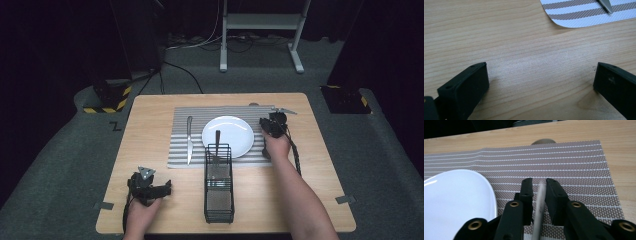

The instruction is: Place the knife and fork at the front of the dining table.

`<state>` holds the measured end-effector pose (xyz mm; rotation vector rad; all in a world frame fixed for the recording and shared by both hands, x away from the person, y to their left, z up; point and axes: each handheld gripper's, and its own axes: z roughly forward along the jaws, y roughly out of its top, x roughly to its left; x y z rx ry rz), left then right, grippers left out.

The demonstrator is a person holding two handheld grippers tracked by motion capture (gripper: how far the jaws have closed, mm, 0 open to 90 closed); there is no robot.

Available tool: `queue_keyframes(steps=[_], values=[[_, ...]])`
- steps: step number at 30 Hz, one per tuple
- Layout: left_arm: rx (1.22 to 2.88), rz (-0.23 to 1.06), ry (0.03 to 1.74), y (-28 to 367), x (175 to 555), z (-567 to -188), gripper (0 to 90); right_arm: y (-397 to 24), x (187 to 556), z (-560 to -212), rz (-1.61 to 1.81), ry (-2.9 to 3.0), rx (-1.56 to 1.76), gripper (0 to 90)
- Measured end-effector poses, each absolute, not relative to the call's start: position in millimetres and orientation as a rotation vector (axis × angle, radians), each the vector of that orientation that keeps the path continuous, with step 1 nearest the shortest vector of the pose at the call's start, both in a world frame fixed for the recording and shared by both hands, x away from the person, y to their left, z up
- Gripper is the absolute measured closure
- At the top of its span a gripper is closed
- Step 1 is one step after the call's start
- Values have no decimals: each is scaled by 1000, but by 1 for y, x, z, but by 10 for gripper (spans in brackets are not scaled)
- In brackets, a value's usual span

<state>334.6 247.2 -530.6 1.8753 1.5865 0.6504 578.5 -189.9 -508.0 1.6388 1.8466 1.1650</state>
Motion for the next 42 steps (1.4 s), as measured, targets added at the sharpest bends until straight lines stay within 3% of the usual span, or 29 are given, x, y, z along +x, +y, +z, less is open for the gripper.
queue_keyframes(steps=[6,14,23,31,37,38,42], values=[[1875,650,1587,247,335,-531,1,-192,572,-502,1147,1856,1623,732],[1876,650,1585,247,335,-531,2,-201,532,-494,1092,1868,1536,771],[1874,653,1588,247,334,-531,3,-210,473,-506,954,1930,1482,806],[1876,650,1585,247,335,-531,2,-201,460,-520,889,1982,1464,805],[1876,650,1584,247,335,-531,2,-201,450,-508,996,1913,1420,726],[1876,650,1585,247,335,-531,2,-194,437,-495,1093,1881,1353,670],[1876,650,1585,247,335,-531,2,-179,416,-476,1204,1839,1229,652]])
